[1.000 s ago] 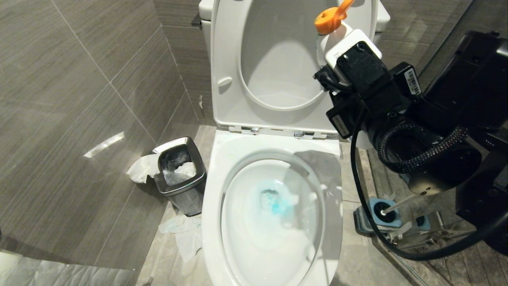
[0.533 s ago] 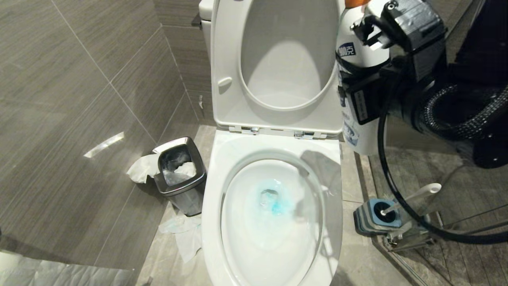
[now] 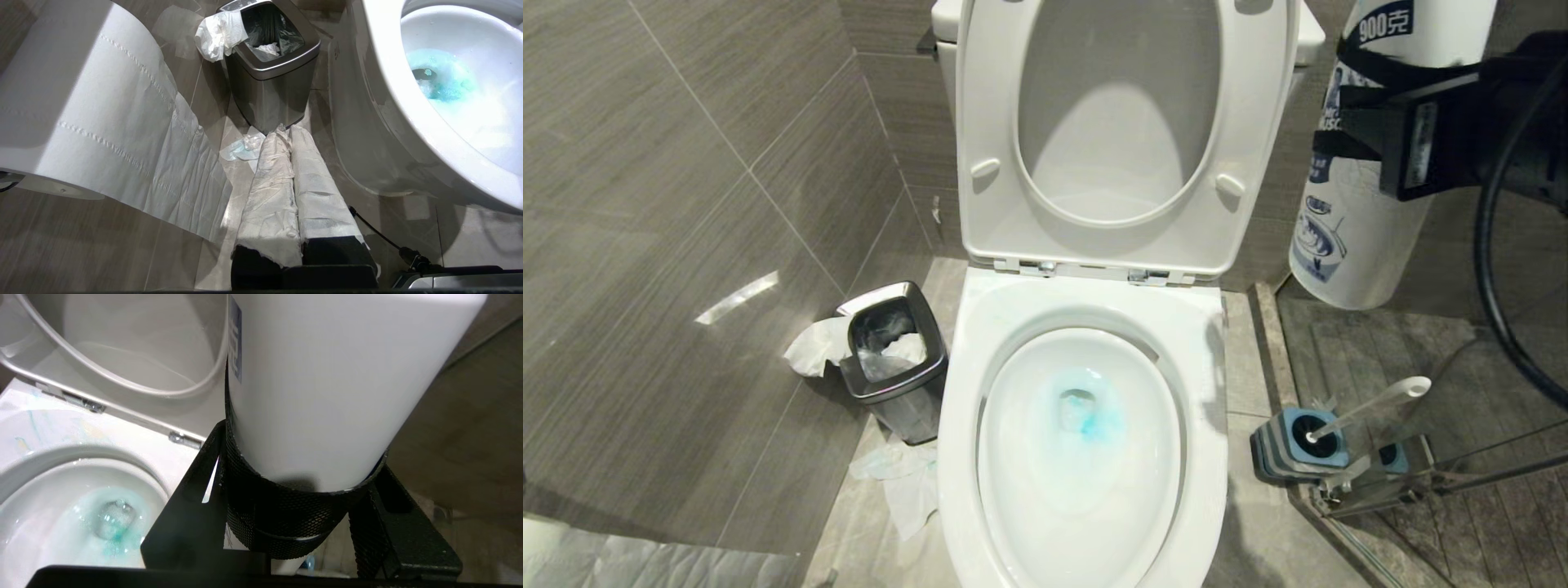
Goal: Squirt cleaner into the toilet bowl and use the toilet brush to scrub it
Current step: Place the cleaning agent on the floor
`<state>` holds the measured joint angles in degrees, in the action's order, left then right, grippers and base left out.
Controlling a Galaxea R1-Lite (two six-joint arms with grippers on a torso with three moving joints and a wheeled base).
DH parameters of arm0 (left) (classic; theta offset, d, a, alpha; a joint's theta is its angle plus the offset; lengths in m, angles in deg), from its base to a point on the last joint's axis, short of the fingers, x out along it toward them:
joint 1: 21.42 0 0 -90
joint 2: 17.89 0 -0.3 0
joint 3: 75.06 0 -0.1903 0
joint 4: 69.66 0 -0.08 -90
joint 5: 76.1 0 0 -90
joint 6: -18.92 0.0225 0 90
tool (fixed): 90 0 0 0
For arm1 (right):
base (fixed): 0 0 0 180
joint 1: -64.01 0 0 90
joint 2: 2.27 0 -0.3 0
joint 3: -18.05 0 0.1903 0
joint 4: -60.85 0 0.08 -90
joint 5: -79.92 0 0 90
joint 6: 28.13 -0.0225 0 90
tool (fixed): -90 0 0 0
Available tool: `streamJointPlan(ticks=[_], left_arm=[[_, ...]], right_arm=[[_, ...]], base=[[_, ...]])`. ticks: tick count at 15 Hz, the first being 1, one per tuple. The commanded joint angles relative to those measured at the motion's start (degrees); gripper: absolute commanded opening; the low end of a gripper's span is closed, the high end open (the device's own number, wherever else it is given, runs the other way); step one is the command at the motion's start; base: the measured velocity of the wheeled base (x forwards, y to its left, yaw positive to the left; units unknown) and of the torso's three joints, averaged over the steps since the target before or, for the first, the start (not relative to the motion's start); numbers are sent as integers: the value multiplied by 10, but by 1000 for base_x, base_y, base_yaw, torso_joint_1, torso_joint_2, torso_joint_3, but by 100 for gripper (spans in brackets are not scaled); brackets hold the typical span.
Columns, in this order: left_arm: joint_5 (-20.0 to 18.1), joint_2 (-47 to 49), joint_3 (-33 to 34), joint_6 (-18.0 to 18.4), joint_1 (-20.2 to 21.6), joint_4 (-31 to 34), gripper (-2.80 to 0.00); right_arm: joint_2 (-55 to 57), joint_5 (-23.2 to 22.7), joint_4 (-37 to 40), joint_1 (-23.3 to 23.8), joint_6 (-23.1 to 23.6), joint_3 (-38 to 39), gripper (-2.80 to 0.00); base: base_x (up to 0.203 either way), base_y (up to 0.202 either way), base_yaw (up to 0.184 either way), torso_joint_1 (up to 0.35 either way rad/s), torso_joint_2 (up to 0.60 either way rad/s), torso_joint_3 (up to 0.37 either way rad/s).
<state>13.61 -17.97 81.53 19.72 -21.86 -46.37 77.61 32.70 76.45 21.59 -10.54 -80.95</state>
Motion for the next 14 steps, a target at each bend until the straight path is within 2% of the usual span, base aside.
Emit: streamJointPlan(ticks=[1, 3, 5, 9, 14], left_arm=[[0, 1, 0, 0, 0, -1, -280], [1, 1, 0, -1, 0, -1, -280], [1, 1, 0, -1, 0, 0, -280], [1, 1, 0, -1, 0, 0, -280], [1, 1, 0, -2, 0, 1, -280]], right_arm=[[-43, 0, 42, 6, -17, 0, -280], [-77, -31, 110, 30, -50, 0, -280], [-100, -73, 150, 76, -66, 0, -280], [-112, -174, 165, 205, -82, 1, -280], [-110, -296, 164, 338, -106, 16, -280]], base=[[0, 0, 0, 0, 0, 0], [0, 0, 0, 0, 0, 0], [0, 0, 0, 0, 0, 0], [0, 0, 0, 0, 0, 0], [0, 0, 0, 0, 0, 0]])
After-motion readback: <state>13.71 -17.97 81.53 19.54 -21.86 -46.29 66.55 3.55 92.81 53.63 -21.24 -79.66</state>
